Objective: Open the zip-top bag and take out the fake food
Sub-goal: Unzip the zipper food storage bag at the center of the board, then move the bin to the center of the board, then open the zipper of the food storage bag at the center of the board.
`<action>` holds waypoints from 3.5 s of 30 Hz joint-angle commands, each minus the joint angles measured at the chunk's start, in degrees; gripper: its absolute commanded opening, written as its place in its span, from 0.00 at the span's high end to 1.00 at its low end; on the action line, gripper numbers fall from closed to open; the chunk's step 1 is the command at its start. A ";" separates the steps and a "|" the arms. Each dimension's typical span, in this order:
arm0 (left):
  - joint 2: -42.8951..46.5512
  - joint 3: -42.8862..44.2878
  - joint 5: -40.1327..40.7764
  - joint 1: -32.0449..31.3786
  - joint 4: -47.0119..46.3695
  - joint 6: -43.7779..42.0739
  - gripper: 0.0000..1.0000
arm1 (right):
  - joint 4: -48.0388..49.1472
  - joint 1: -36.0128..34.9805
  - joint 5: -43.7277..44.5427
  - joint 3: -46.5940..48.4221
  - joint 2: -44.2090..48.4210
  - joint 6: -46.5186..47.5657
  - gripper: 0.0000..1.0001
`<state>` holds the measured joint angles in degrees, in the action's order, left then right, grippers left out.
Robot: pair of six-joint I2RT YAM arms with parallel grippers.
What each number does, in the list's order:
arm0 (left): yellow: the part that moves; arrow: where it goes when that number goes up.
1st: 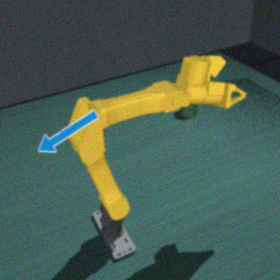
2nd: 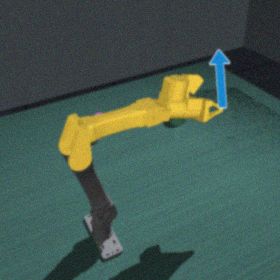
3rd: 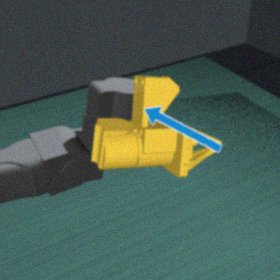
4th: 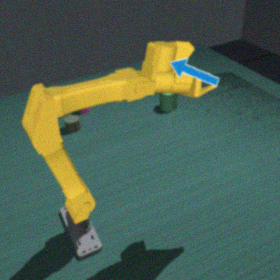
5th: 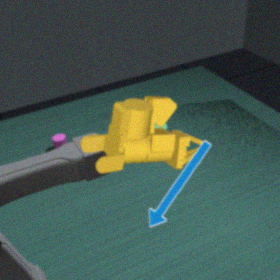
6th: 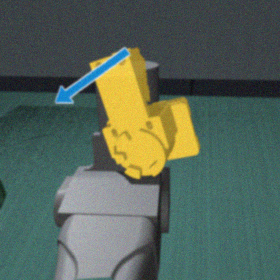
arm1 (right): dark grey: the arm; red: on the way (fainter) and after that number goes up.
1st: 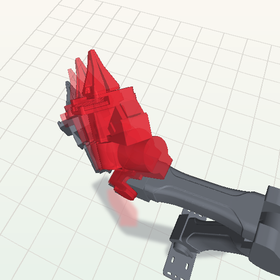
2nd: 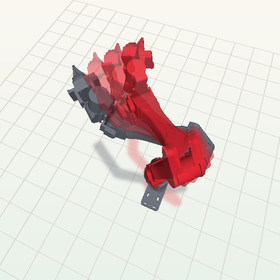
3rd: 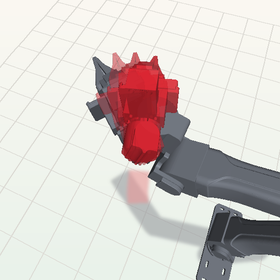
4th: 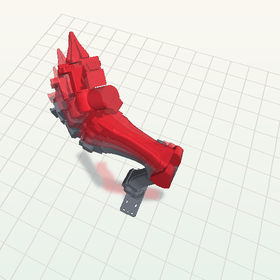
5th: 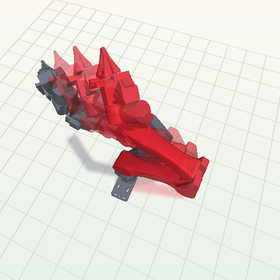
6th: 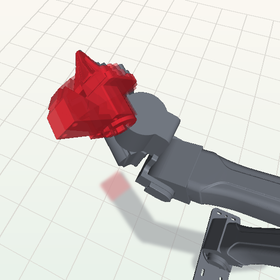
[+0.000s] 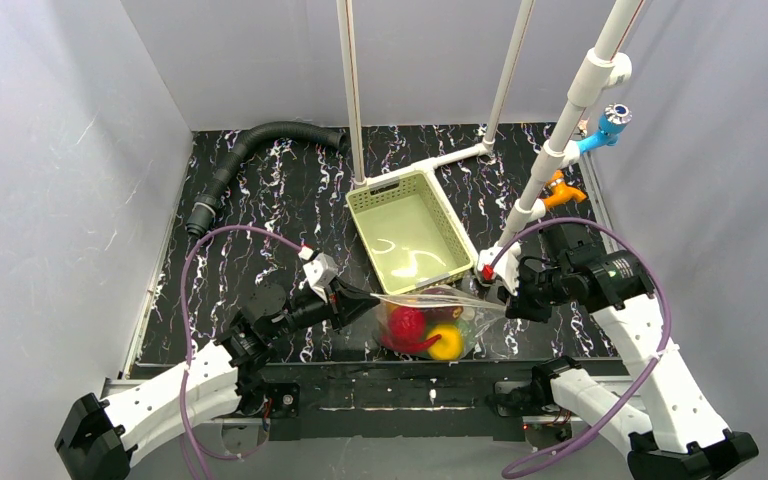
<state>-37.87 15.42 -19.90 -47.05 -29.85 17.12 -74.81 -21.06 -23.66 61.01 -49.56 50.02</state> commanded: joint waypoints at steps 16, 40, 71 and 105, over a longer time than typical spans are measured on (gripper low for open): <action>-6.69 3.58 -3.41 0.55 -5.04 1.96 1.00 | -2.67 0.93 -13.78 1.20 -2.85 -0.09 0.52; -8.81 5.01 -4.44 0.50 -6.06 3.87 1.00 | -8.12 0.93 -26.87 12.84 -6.97 1.50 0.05; -12.03 6.16 -4.97 0.55 -6.81 4.15 1.00 | 8.92 -12.25 -19.61 20.33 -18.71 -11.76 0.04; -10.27 6.01 -4.71 0.51 -6.36 4.66 1.00 | 17.02 -23.50 0.49 13.62 -23.45 -14.33 0.42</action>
<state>-49.23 19.62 -24.43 -46.72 -35.48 21.71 -60.31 -43.35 -27.07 75.77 -72.77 34.94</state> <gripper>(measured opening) 0.007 0.596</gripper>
